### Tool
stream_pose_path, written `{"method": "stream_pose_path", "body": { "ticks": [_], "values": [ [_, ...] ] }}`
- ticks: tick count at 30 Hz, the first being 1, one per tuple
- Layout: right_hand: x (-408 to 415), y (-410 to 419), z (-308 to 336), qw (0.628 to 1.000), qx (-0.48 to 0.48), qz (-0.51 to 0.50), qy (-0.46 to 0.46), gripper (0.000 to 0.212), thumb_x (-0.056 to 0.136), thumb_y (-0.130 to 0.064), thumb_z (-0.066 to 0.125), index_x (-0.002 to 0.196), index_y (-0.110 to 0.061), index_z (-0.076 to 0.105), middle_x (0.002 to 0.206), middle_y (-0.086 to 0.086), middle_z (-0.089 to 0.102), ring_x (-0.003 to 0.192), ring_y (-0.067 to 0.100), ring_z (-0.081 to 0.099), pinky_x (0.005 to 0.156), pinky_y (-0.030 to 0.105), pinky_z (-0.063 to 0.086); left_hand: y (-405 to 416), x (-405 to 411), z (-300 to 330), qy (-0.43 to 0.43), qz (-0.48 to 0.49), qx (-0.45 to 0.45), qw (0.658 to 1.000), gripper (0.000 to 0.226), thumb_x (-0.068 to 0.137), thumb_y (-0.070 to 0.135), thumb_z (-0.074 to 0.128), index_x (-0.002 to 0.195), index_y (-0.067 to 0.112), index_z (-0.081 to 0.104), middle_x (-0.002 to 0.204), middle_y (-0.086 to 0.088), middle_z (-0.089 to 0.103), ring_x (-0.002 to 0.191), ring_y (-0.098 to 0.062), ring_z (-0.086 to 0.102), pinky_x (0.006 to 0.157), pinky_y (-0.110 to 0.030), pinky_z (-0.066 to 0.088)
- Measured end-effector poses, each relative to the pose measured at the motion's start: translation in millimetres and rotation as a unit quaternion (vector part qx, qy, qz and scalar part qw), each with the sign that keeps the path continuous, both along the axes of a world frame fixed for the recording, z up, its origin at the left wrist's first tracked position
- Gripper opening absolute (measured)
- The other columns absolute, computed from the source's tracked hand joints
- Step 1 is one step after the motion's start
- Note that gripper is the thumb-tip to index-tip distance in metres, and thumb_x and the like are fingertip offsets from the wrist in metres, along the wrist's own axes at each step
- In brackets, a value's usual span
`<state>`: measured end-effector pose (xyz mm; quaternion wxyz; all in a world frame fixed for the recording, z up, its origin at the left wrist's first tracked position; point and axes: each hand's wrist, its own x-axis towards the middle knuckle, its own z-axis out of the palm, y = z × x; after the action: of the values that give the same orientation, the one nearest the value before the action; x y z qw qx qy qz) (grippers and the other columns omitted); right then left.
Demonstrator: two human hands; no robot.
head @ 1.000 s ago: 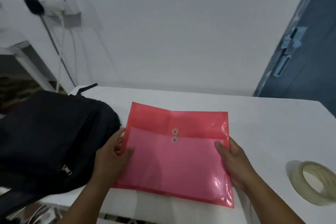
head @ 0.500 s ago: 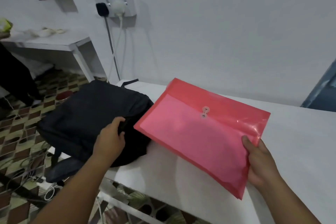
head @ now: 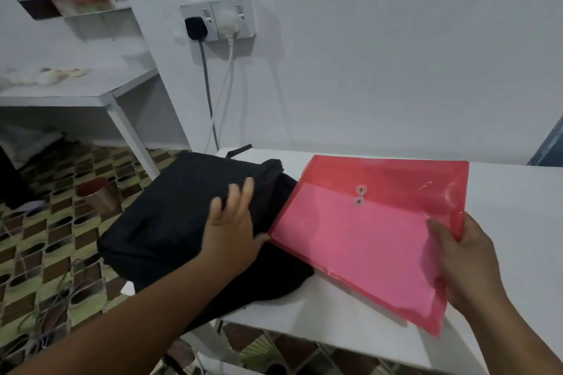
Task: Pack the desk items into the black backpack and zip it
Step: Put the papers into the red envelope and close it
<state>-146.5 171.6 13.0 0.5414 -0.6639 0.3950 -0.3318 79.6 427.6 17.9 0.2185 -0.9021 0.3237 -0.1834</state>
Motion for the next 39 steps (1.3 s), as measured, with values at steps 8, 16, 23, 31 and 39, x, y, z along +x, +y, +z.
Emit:
{"method": "stream_pose_path", "body": {
  "ticks": [8,16,23,31,39],
  "values": [
    [3.5,27.5,11.6,0.999,-0.04,-0.006,0.023,0.011,0.101,-0.023,0.053,0.104,-0.023,0.064,0.091,-0.002,0.068,0.084,0.019,0.064,0.075,0.041,0.05,-10.2,-9.0,-8.8,0.04,-0.081,0.124,0.988,0.033,0.098,0.018,0.048,0.127,0.008,0.058,0.145,-0.016,0.035,0.131,-0.04,0.035,0.1,-0.045,0.037],
    [12.5,9.5,11.6,0.998,-0.029,0.044,0.036,0.012,0.101,-0.022,0.052,0.105,-0.023,0.064,0.092,-0.004,0.069,0.084,0.014,0.063,0.066,0.031,0.044,-7.8,-1.4,-30.9,0.14,0.109,-0.046,0.983,0.083,0.084,0.052,0.068,0.146,0.035,0.015,0.162,-0.015,-0.022,0.15,-0.044,-0.012,0.111,-0.07,0.012],
    [7.5,-6.1,0.1,0.996,0.001,0.068,0.049,0.011,0.101,-0.026,0.053,0.105,-0.024,0.064,0.091,-0.002,0.067,0.083,0.021,0.063,0.069,0.038,0.048,-2.1,7.4,-20.9,0.085,0.156,-0.046,0.983,0.108,0.07,0.064,0.076,0.147,0.033,0.007,0.162,-0.014,-0.017,0.153,-0.03,0.0,0.104,-0.06,0.03],
    [1.7,-13.7,10.9,0.993,0.031,0.103,0.056,0.012,0.101,-0.023,0.053,0.1,-0.026,0.065,0.092,0.001,0.07,0.085,0.025,0.066,0.078,0.044,0.054,10.0,9.0,-21.6,0.058,0.096,-0.004,0.994,0.088,0.068,0.028,0.081,0.146,0.037,0.04,0.16,-0.014,0.006,0.141,-0.044,0.02,0.093,-0.066,0.04],
    [-0.2,-12.6,29.1,0.988,0.045,0.132,0.066,0.016,0.1,-0.021,0.054,0.101,-0.031,0.066,0.093,-0.002,0.073,0.087,0.027,0.07,0.084,0.052,0.057,9.1,6.7,-34.0,0.057,0.059,0.09,0.993,0.041,0.091,0.052,0.061,0.125,0.03,0.061,0.164,-0.01,-0.025,0.148,-0.05,-0.004,0.1,-0.075,0.027]
  ]
}}
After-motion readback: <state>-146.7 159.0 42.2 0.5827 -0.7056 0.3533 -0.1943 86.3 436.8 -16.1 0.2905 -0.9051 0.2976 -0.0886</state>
